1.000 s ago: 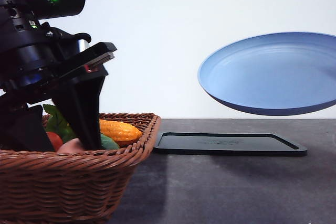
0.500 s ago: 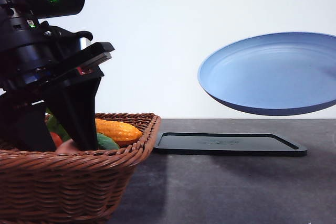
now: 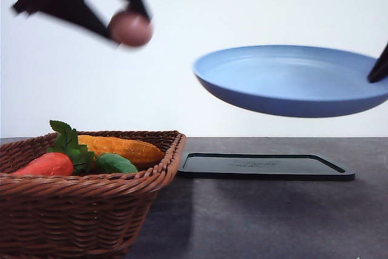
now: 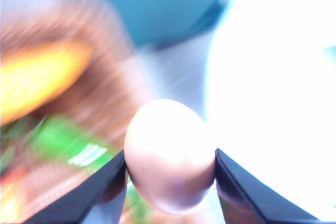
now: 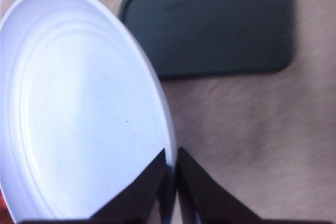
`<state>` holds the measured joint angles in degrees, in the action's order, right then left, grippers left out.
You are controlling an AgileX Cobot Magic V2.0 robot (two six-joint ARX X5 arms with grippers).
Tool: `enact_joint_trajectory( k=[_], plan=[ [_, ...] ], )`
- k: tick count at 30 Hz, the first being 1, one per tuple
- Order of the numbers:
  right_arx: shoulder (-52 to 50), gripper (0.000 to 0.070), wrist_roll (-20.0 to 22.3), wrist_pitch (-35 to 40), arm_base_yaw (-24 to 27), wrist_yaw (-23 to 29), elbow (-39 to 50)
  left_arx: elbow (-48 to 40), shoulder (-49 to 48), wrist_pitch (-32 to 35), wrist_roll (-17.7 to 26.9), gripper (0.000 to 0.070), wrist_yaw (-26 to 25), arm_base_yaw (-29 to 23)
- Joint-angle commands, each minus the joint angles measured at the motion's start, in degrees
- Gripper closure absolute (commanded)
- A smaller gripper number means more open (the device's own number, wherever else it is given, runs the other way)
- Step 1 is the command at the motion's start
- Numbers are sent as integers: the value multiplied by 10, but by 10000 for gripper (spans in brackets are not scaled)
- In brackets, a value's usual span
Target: Transfer egg from basket to plate and serve
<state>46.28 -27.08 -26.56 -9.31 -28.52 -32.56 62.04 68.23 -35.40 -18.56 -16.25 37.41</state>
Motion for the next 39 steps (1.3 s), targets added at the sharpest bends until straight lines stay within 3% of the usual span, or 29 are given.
enact_joint_trajectory(
  k=[1,5,22,39],
  plan=[
    [16,700,-24,5,-8,-38,-13,25,7,3,12,517,-9,16],
    [49,700,-25,-9,-29,-79,-13,42,7,11,17,517,-9,49],
    [94,700,-3,-53,-101,-81,-13,42,95,-10,49,518,-6,173],
    [94,700,4,-66,-101,-81,-17,42,184,-13,60,485,0,196]
  ],
)
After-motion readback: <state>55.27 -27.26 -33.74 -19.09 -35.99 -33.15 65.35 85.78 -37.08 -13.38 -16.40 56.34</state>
